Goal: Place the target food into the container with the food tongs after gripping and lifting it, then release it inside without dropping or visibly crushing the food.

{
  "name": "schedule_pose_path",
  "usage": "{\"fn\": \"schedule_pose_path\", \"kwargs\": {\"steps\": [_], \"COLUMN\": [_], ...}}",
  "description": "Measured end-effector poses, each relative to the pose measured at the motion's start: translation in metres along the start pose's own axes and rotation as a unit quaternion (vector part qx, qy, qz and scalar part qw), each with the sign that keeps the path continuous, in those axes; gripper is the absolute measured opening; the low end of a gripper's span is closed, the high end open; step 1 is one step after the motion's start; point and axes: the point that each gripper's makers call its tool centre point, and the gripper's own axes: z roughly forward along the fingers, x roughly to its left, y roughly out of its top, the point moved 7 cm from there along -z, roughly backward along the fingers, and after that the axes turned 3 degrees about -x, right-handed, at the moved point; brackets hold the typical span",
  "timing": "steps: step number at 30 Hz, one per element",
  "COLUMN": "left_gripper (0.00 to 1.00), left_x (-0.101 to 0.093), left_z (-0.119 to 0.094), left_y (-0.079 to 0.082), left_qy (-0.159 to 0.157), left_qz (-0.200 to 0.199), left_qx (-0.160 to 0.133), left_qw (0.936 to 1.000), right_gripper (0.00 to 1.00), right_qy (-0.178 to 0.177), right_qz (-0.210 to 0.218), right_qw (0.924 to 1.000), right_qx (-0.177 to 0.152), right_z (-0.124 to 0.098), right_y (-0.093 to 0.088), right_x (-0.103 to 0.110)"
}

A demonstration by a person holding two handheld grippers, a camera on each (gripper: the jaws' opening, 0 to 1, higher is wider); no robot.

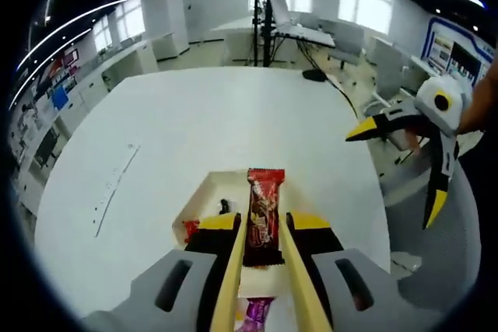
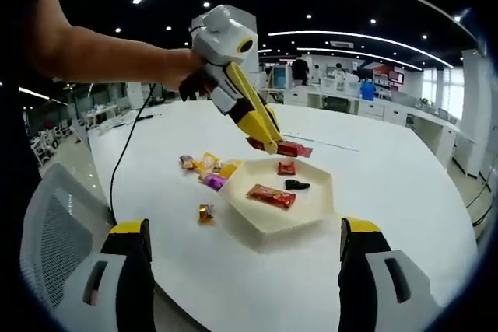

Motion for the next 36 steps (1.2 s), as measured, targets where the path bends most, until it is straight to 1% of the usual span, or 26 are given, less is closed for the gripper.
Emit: {"fn": "schedule_pose_path", "kwargs": {"steps": [1, 3, 5, 6, 8, 9, 10, 11, 12, 13, 14, 15, 17, 20, 22, 25, 29, 32, 36], "left_gripper": [0.19, 0.19, 0.2, 0.2, 0.2, 0.21, 0.21, 0.22, 0.22, 0.23, 0.24, 0.24, 0.24, 0.25, 0.25, 0.25, 0.25, 0.25, 0.25], "left_x": [-0.001, -0.006, -0.01, -0.013, -0.013, -0.014, -0.016, -0.017, -0.017, -0.016, -0.014, -0.016, -0.014, -0.011, -0.009, -0.006, -0.002, 0.001, 0.008], "left_z": [0.005, 0.011, 0.015, 0.017, 0.022, 0.023, 0.025, 0.026, 0.026, 0.026, 0.024, 0.021, 0.016, 0.011, 0.003, -0.006, -0.023, -0.035, -0.049], "left_y": [-0.007, -0.013, -0.016, -0.016, -0.02, -0.022, -0.025, -0.026, -0.029, -0.029, -0.027, -0.027, -0.025, -0.025, -0.024, -0.026, -0.03, -0.033, -0.044], "left_qy": [0.0, -0.002, -0.003, -0.006, -0.002, -0.004, -0.005, -0.007, -0.008, -0.003, 0.003, -0.012, -0.006, -0.008, -0.007, 0.003, 0.011, 0.016, 0.031], "left_qz": [-0.001, -0.007, -0.006, -0.005, -0.005, -0.006, 0.001, 0.019, 0.009, 0.018, 0.028, 0.006, 0.018, 0.016, 0.015, 0.019, 0.022, 0.015, 0.014], "left_qx": [0.003, 0.001, 0.004, 0.0, -0.003, -0.003, -0.008, -0.015, -0.008, -0.013, -0.025, -0.024, -0.028, -0.029, -0.037, -0.041, -0.049, -0.055, -0.054], "left_qw": [1.0, 1.0, 1.0, 1.0, 1.0, 1.0, 1.0, 0.9997, 0.9999, 0.9998, 0.9993, 0.9996, 0.9994, 0.9994, 0.9992, 0.999, 0.9985, 0.9983, 0.998], "right_gripper": [0.99, 0.99, 0.99, 0.99, 0.99, 0.99, 0.99, 0.99, 0.99, 0.99, 0.99, 0.99, 0.99, 0.99, 0.99, 0.99, 0.99, 0.99, 0.99], "right_qy": [0.0, 0.001, 0.002, 0.003, 0.004, 0.004, 0.005, 0.004, 0.004, 0.003, 0.003, 0.002, 0.002, 0.002, 0.003, 0.005, 0.007, 0.009, 0.01], "right_qz": [0.0, 0.002, 0.004, 0.004, 0.003, 0.003, 0.003, 0.003, 0.004, 0.006, 0.007, 0.006, 0.006, 0.005, 0.005, 0.004, 0.001, 0.0, -0.003], "right_qw": [1.0, 1.0, 1.0, 1.0, 1.0, 1.0, 1.0, 1.0, 1.0, 1.0, 1.0, 1.0, 1.0, 1.0, 1.0, 1.0, 0.9999, 0.9999, 0.9999], "right_qx": [0.0, 0.0, 0.001, 0.001, 0.001, 0.001, 0.002, 0.002, 0.002, 0.001, 0.001, 0.002, 0.002, 0.004, 0.004, 0.006, 0.008, 0.009, 0.011], "right_z": [0.0, 0.0, 0.0, 0.001, 0.001, 0.001, 0.001, 0.001, 0.001, 0.001, 0.001, 0.001, 0.001, 0.001, 0.002, 0.002, 0.003, 0.003, 0.003], "right_y": [0.0, 0.0, 0.0, 0.0, 0.0, 0.0, -0.001, -0.001, -0.001, -0.001, -0.001, -0.001, -0.001, -0.001, -0.001, -0.001, -0.002, -0.002, -0.002], "right_x": [0.0, 0.0, 0.0, 0.0, 0.001, 0.001, 0.001, 0.001, 0.0, 0.0, 0.0, 0.0, 0.0, 0.0, 0.0, 0.001, 0.001, 0.002, 0.003]}}
